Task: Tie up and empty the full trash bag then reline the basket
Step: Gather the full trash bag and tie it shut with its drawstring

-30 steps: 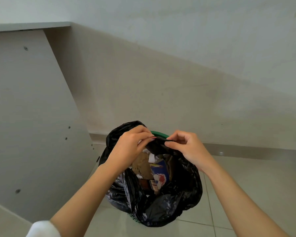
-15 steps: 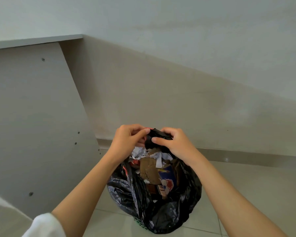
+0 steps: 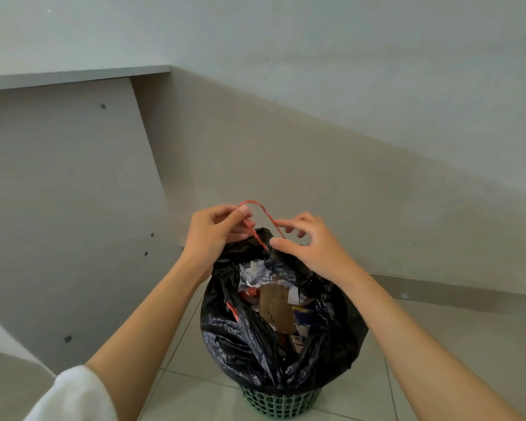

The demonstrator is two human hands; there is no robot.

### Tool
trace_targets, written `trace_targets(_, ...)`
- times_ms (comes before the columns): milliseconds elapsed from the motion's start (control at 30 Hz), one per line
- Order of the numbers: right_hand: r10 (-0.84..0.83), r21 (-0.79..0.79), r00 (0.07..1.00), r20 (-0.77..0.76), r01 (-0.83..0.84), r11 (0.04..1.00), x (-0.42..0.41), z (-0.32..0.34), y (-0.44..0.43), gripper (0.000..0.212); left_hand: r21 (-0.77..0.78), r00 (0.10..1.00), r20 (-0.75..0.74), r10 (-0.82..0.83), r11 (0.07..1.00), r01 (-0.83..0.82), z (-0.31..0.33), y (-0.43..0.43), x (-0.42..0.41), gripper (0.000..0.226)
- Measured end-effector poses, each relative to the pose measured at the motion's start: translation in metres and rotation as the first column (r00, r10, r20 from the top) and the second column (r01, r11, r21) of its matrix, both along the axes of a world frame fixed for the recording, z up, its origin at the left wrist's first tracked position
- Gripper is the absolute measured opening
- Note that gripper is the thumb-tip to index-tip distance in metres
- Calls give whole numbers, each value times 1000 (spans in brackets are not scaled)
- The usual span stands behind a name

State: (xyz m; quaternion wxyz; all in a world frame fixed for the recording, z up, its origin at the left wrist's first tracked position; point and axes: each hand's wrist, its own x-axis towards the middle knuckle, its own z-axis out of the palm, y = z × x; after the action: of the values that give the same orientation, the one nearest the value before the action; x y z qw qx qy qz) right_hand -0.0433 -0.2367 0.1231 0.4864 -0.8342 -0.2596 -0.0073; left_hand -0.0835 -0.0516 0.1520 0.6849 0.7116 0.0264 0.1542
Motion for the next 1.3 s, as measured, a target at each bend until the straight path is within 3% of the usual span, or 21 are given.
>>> trace_targets(67,9,-49,1000,21,-8,999,0,4,18,46,9,999,16,-51,999,50,5,-7,0,16)
trace_targets(200,77,-21,994,-75,-78,997,2,-14,43,25,-24,999,35,-1,1000,2,6,-9,2,16)
trace_targets(333,72,21,987,-146,-70,997,4,-25,35,30,-274,975,-65,212,936,-222,-7,22,14,15)
trace_targets(467,59,-163,991,-121,-78,984,15,-33,14,29,-524,929,-179,323,768,-368,-21,56,20,17)
trace_targets(533,54,-227,992,-115,-79,971,20,-40,2,28,-533,907,-183,380,737,-416,-21,72,23,16)
trace_targets(700,61,-206,986,-155,-93,974,26,-53,-19,23,-449,883,-179,434,763,-466,-29,87,31,14)
trace_targets(833,30,-129,981,-190,-56,990,26,-51,-30,24,-461,888,-351,298,770,-441,-60,89,26,6)
trace_targets(900,13,-70,981,-194,-27,997,23,-52,-33,27,-263,861,-437,260,879,-399,-75,82,19,14)
trace_targets(967,-6,-31,979,-201,0,1000,21,-53,-30,27,154,834,-370,410,912,-380,-86,68,12,37)
trace_targets(1033,-15,-20,977,-212,11,1000,19,-54,-23,27,464,884,-69,463,799,-383,-81,43,6,41)
trace_targets(1100,-4,-44,976,-216,-6,999,17,-53,-16,28,643,959,168,229,712,-283,-72,14,3,37)
trace_targets(1133,9,-55,977,-212,-21,998,17,-53,-13,28,759,967,234,105,602,-249,-71,0,5,37)
trace_targets(1200,34,-45,978,-204,-44,998,16,-52,-10,29,910,956,288,-60,328,-254,-71,-21,11,42)
trace_targets(1233,39,-36,979,-198,-47,998,17,-51,-11,28,949,965,245,-89,224,-220,-71,-28,13,42)
trace_targets(1300,44,-40,981,-191,-53,998,15,-47,-13,26,990,989,105,-108,105,-94,-72,-32,19,34)
